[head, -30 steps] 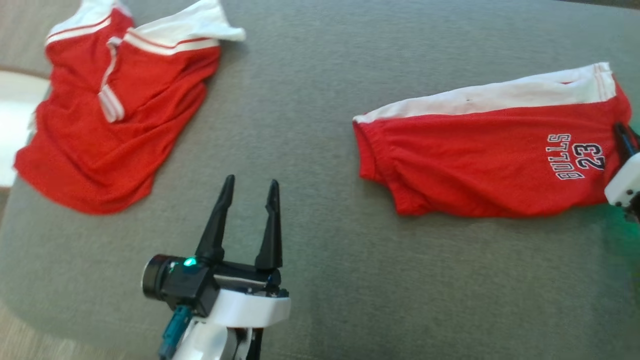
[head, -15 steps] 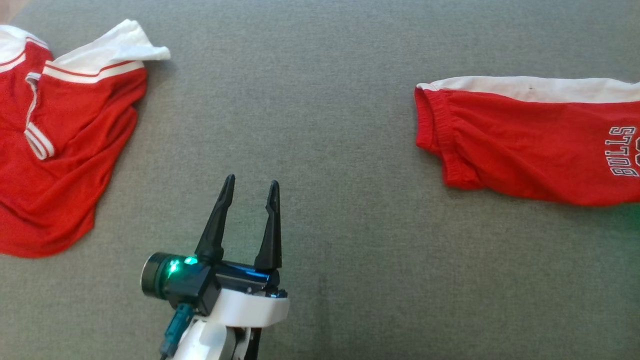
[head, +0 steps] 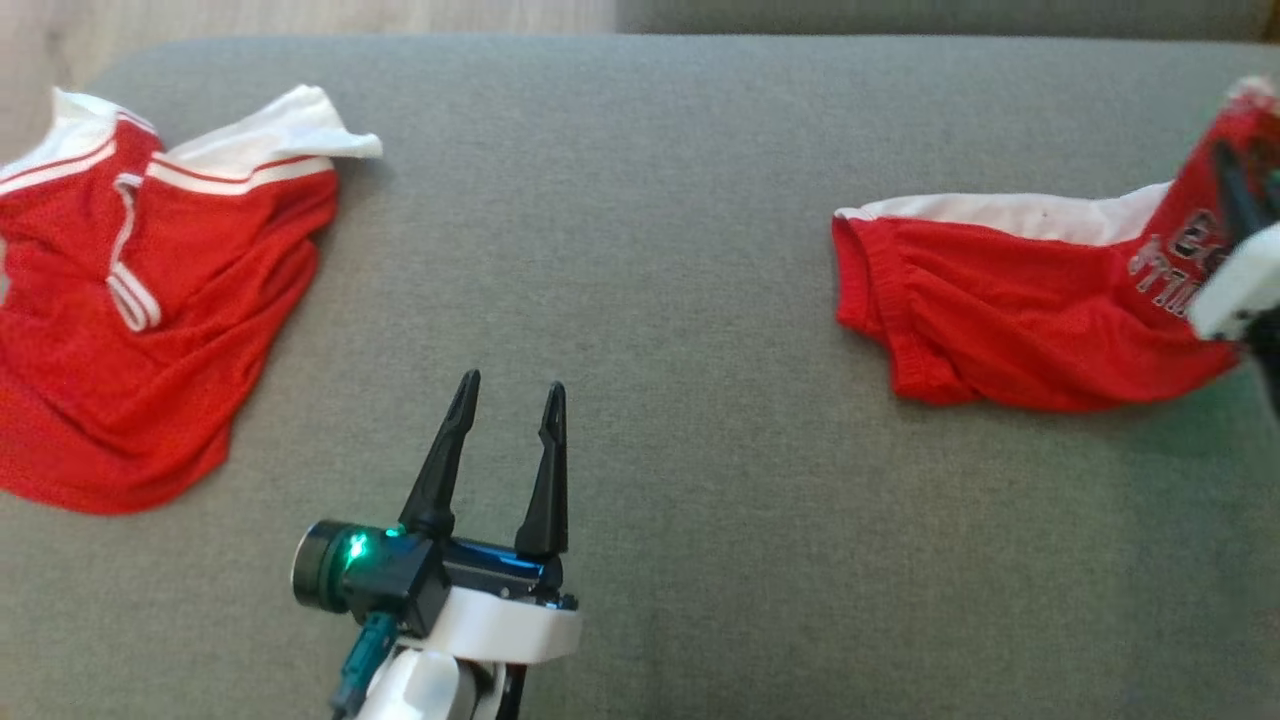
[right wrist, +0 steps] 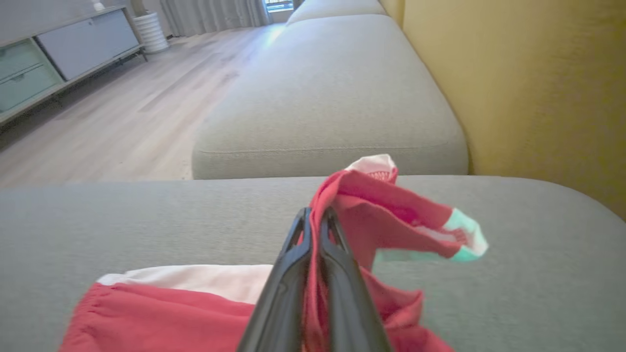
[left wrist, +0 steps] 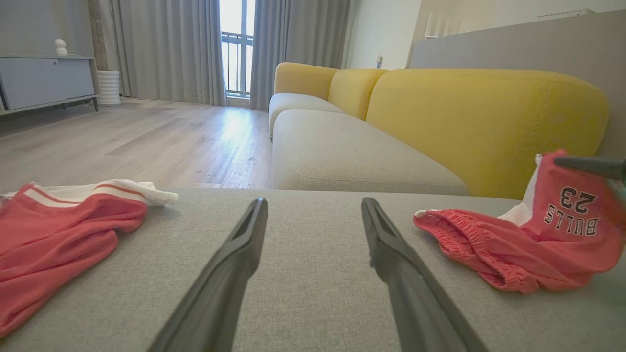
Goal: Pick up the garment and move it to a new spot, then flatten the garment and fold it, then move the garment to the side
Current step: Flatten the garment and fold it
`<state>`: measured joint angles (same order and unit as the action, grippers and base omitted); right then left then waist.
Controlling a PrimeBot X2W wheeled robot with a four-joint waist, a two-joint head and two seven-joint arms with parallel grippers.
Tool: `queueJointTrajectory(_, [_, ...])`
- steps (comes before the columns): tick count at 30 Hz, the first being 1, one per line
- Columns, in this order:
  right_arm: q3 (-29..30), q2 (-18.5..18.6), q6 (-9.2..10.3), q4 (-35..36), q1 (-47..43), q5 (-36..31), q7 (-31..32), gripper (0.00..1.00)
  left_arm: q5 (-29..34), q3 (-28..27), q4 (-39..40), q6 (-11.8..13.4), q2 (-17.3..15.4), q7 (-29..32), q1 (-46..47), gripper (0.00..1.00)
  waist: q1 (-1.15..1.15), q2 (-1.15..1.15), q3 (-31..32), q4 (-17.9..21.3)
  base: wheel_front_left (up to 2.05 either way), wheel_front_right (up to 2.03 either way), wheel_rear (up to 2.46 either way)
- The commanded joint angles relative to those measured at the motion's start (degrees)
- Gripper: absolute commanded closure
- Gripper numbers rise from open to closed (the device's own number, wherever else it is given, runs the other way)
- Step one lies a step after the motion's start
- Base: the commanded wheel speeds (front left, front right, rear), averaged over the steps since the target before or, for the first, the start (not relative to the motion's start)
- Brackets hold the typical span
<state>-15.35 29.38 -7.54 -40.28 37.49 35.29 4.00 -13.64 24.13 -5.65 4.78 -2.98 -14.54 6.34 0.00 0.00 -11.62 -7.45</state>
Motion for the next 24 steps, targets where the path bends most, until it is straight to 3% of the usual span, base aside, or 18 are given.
queueJointTrajectory(1, [-1.4,0.0,0.05,2.8,1.8,0.3,0.5,1.00,-0.5,-1.2,1.3,0.2,0.1,-0.5,-0.2,0.00,0.00,0.00,1.1,-1.0,0.00,0.00,0.00])
queueJointTrajectory(12, [-11.0,-8.9,0.05,10.0,0.4,0.2,6.5,1.00,-1.8,0.0,0.5,0.6,0.1,-0.5,-1.2,0.00,0.00,0.00,3.0,-4.7,0.00,0.00,0.00])
queueJointTrajectory(13, [-11.7,-9.5,0.05,10.3,-0.1,0.2,6.9,0.92,-1.9,0.1,0.4,0.7,0.1,-0.5,-1.3,0.00,0.00,0.00,3.1,-5.0,0.00,0.00,0.00])
queueJointTrajectory(14, [-12.2,-10.3,0.05,10.6,-0.6,0.4,7.0,0.15,-2.0,0.1,0.3,0.8,0.1,-0.5,-1.4,0.00,0.00,0.00,3.2,-5.2,0.00,0.00,0.00])
queueJointTrajectory(15, [-12.5,-10.9,0.05,11.1,-1.0,0.6,7.0,0.00,-2.1,0.1,0.3,0.9,0.1,-0.5,-1.5,0.00,0.00,0.00,3.4,-5.3,0.00,0.00,0.00])
queueJointTrajectory(18, [-12.9,-11.5,0.05,13.2,-2.5,1.1,6.3,0.00,-2.2,-0.1,0.0,1.1,0.1,-0.5,-1.9,0.00,0.00,0.00,4.1,-5.3,0.00,0.00,0.00])
queueJointTrajectory(24, [-8.8,-8.8,0.05,18.4,-6.8,-0.7,0.6,0.00,-1.9,-1.7,0.5,1.7,0.1,-0.5,-3.8,0.00,0.00,0.00,7.3,-2.9,0.00,0.00,0.00])
